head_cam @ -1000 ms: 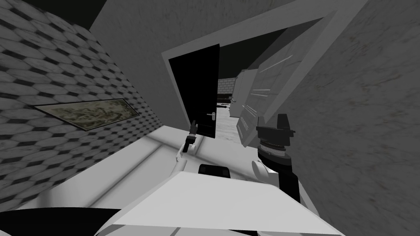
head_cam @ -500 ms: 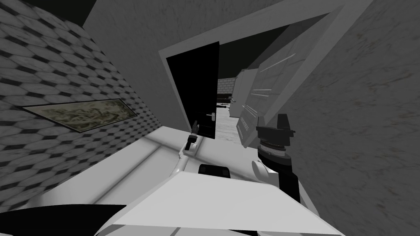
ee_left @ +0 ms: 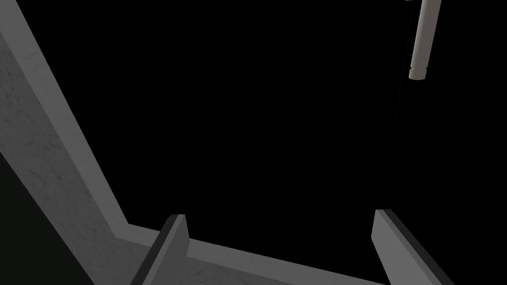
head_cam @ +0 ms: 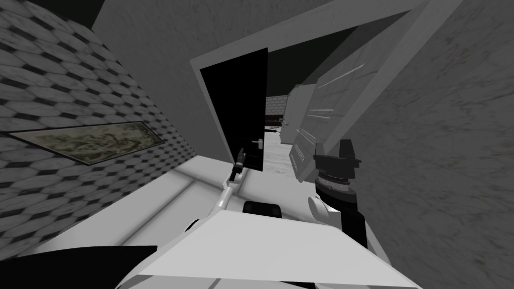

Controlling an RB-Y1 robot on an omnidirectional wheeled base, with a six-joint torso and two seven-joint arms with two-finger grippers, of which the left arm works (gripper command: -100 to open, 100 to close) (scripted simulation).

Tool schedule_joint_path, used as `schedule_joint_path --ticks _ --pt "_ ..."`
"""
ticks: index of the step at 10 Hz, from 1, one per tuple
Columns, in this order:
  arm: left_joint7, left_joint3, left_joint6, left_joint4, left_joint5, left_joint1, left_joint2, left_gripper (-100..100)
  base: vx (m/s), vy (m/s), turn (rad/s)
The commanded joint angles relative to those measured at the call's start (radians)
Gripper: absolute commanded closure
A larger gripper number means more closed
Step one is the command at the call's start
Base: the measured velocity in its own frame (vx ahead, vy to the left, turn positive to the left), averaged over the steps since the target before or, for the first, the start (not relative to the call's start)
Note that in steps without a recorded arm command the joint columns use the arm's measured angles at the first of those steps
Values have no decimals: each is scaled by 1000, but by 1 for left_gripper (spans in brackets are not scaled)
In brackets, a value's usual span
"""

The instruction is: Push the door open

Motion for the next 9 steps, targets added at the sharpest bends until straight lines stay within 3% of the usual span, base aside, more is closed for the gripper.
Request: schedule_joint_path --ticks 1,2,3,5,6,9 --pt "0 1 0 44 2 -20 2 -100 63 6 -11" --pt "-1 2 0 74 4 -45 1 -100 51 -6 -16" --pt "-1 2 0 86 4 -45 1 -100 42 -2 -8" --pt "-3 2 0 153 9 -95 -1 -100 70 8 -20" --pt "-3 2 0 170 9 -95 -1 -100 59 2 -11" --pt "-5 2 -1 245 13 -143 -4 -100 50 4 -11"
